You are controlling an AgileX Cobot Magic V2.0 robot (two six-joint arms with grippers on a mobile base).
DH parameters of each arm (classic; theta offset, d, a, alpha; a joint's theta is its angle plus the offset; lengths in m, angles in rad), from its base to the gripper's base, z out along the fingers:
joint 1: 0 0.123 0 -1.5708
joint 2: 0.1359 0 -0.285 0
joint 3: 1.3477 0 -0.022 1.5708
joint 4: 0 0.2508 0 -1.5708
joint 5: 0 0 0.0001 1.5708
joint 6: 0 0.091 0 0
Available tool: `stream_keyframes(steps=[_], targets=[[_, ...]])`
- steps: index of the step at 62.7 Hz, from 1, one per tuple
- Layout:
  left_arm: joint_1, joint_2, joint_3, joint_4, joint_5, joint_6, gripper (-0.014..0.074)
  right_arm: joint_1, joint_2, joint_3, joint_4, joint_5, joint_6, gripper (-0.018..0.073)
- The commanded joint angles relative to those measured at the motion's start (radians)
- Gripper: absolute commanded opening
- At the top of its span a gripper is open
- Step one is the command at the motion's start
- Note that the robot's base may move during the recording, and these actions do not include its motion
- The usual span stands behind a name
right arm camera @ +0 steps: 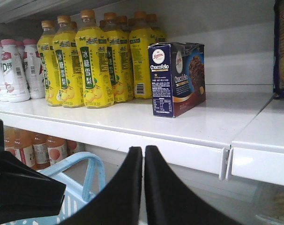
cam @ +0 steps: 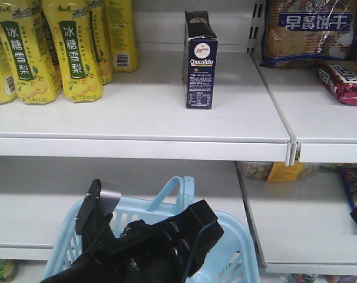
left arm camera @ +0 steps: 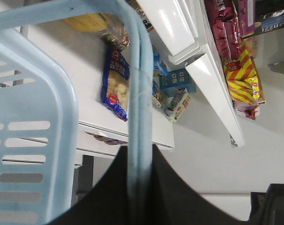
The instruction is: Left arm holds basket, right arm returns cookies
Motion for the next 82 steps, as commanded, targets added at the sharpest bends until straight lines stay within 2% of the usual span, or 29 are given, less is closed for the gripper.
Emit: stream_keyframes(steps=[1,49,64,76,82], targets=[[-0.001,-0.037,-0.034,0.036,-0.038,0.008,-0.0006,0.001,0.009,-0.025,-0.076,0.005,-0.005,-0.0011],[-0.001,-0.046,-0.023,0.050,-0.049,0.008,-0.0006,0.001,0.009,-0.025,-0.076,0.005,-0.005,-0.0011],[-0.002,-0.226,-0.023,0.168,0.053,0.011,-0.0006,0.001,0.009,-0.025,-0.076,0.005,-0.004,-0.0011],[0.000,-0.413,-0.023,0.287,0.184,0.060,-0.0006,0.001,0.009,-0.025,-0.076,0.005,-0.004,-0.0011],[0.000,-0.528,-0.023,0.363,0.228,0.114,-0.0006,0.001,0.009,-0.025,-0.076,0.005,-0.004,-0.0011]])
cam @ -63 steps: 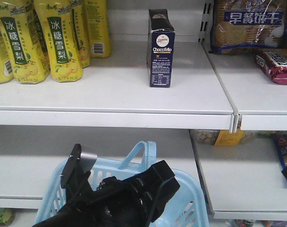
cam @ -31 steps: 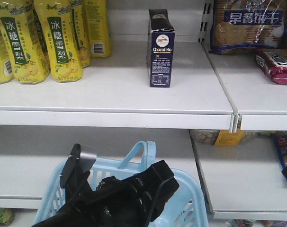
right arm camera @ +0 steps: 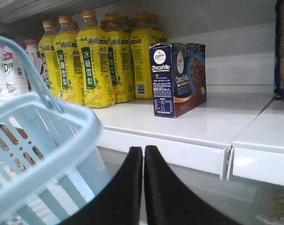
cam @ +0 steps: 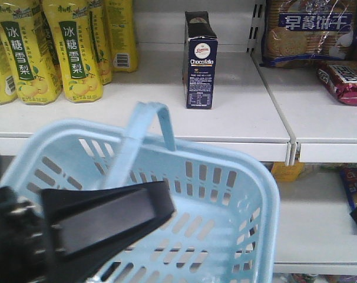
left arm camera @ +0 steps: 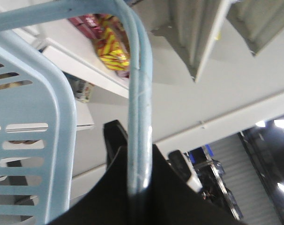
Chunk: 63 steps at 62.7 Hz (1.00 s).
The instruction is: Left arm holds basket, right arm returns cookies
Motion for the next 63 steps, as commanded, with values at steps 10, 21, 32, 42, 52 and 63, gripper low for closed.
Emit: stream_keyframes(steps=[10,21,32,42,52,63], targets=[[0.000,-0.316,-0.031,0.252,0.085,0.120,-0.0006,0.001,0.010,-0.025,-0.076,0.007,-0.004,-0.0011],[0.000,-0.518,-0.031,0.494,0.154,0.121,-0.0006,0.001,0.010,-0.025,-0.076,0.007,-0.004,-0.0011],[0.082,-0.688,-0.011,0.712,0.234,0.061,-0.0006,0.001,0.010,-0.025,-0.076,0.007,-0.004,-0.0011],[0.246,-0.823,0.054,0.854,0.240,0.034,-0.0006,0.001,0.010,-0.025,-0.076,0.007,-0.004,-0.0011],[0.476,-0.886,0.127,0.976,0.244,0.038,-0.0006,0.001,0.010,-0.025,-0.076,0.007,-0.004,-0.0011],[0.749,-0.884,0.172,1.091,0.268,0.038,-0.0006,0.001,0.010,-0.025,-0.077,0.008,-0.004,-0.0011]])
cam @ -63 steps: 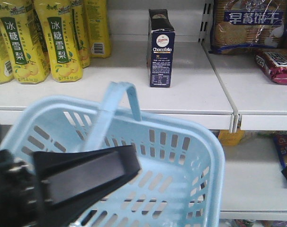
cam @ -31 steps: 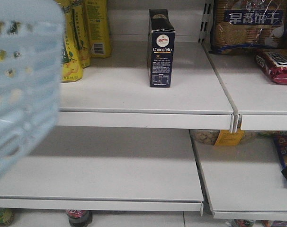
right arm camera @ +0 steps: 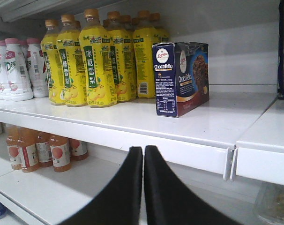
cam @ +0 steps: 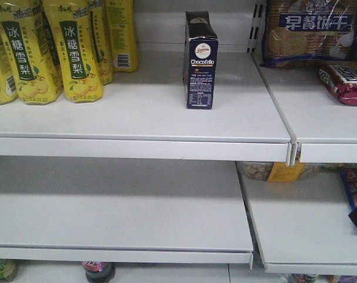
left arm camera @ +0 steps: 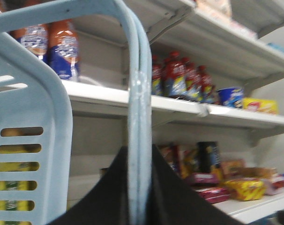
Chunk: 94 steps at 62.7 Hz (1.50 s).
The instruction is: Left arm holds basket, right arm returns cookies
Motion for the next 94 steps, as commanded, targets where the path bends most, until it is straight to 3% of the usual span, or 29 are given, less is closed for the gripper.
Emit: stream_keyframes(steps=[1,15,21,26,53,94], targets=[[0.132,-0.006,0.004,0.073,-0.065,0.006,-0.0006,0.001,0.012,-0.026,-0.076,0.014,-0.004,-0.0011],[0.453,-0.006,0.082,0.107,-0.064,0.005,-0.0006,0.001,0.013,-0.026,-0.076,0.014,-0.004,-0.0011],[0.545,-0.006,0.139,0.107,-0.066,0.005,-0.0006,0.001,0.013,-0.026,-0.076,0.014,-0.004,-0.0011],[0.586,-0.006,0.203,0.107,-0.066,0.005,-0.0006,0.001,0.013,-0.026,-0.076,0.014,-0.004,-0.0011],[0.595,-0.006,0.607,0.102,-0.127,0.002,-0.0006,0.001,0.013,-0.026,-0.076,0.014,-0.004,-0.0011],[0.595,-0.005,0.607,0.099,-0.087,0.004,-0.0006,0.001,0.013,-0.026,-0.076,0.014,-0.004,-0.0011]])
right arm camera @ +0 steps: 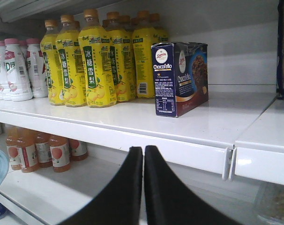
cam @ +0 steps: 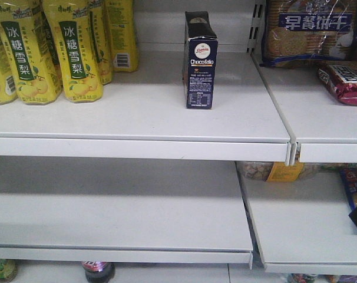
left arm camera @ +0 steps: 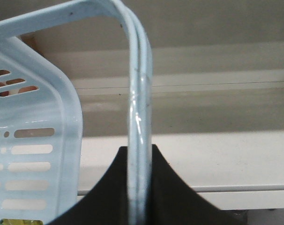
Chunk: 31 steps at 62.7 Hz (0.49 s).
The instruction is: Left arm holds basket, right arm returns cookies
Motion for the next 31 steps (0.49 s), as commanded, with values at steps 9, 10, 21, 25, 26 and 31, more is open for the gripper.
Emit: stream_keyframes(steps=[9,10,21,25,26,31], targets=[[-0.001,-0.012,-0.018,0.014,-0.105,0.012,-0.0006,0.001,0.013,-0.027,-0.076,0.014,-0.004,-0.0011],[-0.001,-0.012,-0.018,0.014,-0.105,0.012,-0.0006,0.001,0.013,-0.027,-0.076,0.014,-0.004,-0.0011],[-0.001,-0.012,-0.018,0.014,-0.105,0.012,-0.0006,0.001,0.013,-0.027,-0.076,0.014,-0.004,-0.0011],[-0.001,-0.012,-0.018,0.014,-0.105,0.012,-0.0006,0.001,0.013,-0.027,-0.076,0.014,-0.004,-0.0011],[-0.001,-0.012,-0.018,0.014,-0.105,0.012,-0.0006,0.001,0.012,-0.027,-0.076,0.016,-0.004,-0.0011],[-0.001,-0.012,-0.018,0.014,-0.105,0.012,-0.0006,0.001,0.012,-0.028,-0.057,0.026,-0.015,-0.0011]])
